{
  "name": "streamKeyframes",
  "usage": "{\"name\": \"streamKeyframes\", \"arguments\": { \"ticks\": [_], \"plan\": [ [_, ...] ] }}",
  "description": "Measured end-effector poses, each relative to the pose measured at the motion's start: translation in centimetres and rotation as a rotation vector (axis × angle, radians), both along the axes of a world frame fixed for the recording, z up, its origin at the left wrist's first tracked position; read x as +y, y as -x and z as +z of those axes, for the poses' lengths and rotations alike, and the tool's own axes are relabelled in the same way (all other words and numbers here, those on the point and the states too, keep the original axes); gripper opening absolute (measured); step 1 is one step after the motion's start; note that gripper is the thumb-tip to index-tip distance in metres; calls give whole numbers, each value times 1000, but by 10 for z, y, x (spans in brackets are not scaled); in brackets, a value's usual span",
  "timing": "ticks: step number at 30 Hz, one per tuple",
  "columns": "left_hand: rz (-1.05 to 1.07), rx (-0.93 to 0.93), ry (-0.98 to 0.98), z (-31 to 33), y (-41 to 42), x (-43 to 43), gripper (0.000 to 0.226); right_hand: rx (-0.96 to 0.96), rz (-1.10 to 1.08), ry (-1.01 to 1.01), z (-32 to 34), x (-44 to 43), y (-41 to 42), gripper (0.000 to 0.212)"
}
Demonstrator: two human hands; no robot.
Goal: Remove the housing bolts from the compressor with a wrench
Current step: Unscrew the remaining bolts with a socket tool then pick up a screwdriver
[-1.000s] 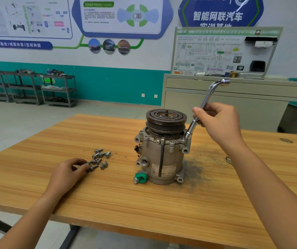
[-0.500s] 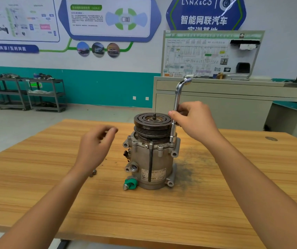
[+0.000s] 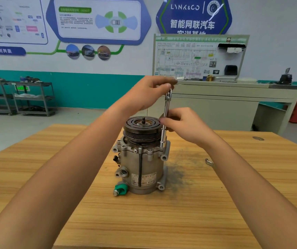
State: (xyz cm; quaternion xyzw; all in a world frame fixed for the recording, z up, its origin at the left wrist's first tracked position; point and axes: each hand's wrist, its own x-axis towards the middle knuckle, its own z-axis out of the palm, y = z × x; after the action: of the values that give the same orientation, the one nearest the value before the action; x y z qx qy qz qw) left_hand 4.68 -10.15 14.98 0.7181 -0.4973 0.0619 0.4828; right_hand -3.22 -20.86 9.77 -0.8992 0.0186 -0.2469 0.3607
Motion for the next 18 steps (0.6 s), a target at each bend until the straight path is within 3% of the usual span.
{"name": "streamKeyframes", "arguments": {
  "ticks": [4, 8, 12, 16, 18],
  "plan": [
    [110, -5, 83, 5, -7, -2, 9, -195, -160, 32, -9, 4, -8, 16],
    [210, -38, 142, -3, -4, -2, 11, -325, -225, -22, -14, 7, -13, 14],
    [-70, 175, 0, -12, 1, 11, 12, -252, -152, 60, -12, 9, -10, 17],
    [-158, 156, -57, -11, 3, 19, 26, -186, -200, 181, -13, 8, -8, 25],
    [-149, 140, -28, -8, 4, 21, 27, -236, -235, 135, -15, 7, -9, 21]
  ]
}}
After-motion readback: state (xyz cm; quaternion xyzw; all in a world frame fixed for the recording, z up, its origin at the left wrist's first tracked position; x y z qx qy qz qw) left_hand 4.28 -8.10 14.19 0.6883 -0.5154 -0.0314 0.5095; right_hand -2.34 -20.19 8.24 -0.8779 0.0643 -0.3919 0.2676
